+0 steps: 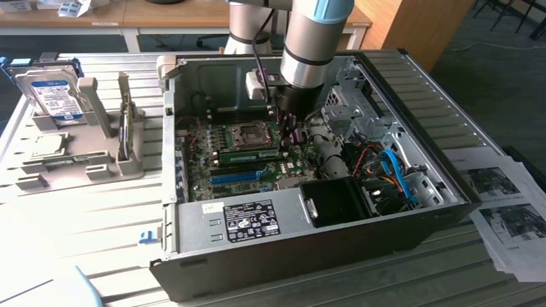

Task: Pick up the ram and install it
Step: 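Press down the ram until it locks into place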

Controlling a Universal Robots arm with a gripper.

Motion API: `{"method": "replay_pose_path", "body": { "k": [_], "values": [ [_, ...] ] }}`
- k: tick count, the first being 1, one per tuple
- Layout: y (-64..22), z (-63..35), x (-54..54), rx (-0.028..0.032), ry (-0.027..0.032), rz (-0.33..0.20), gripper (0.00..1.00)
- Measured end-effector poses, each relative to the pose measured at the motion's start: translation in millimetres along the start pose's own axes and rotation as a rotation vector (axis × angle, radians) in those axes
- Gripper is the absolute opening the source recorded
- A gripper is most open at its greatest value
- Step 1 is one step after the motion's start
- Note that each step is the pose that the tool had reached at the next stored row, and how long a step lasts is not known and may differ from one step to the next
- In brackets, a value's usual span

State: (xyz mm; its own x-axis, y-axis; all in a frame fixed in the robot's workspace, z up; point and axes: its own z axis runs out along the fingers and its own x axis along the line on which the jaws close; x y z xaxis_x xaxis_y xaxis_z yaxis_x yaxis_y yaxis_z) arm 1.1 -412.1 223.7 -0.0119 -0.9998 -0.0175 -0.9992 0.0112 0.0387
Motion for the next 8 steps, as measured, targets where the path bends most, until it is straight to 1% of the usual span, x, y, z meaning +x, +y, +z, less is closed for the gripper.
{"method": "replay_pose_path", "body": {
  "k": [8],
  "values": [
    [0.0,0.6,0.0,0.0001,0.0001,0.000,0.09]
  ]
}}
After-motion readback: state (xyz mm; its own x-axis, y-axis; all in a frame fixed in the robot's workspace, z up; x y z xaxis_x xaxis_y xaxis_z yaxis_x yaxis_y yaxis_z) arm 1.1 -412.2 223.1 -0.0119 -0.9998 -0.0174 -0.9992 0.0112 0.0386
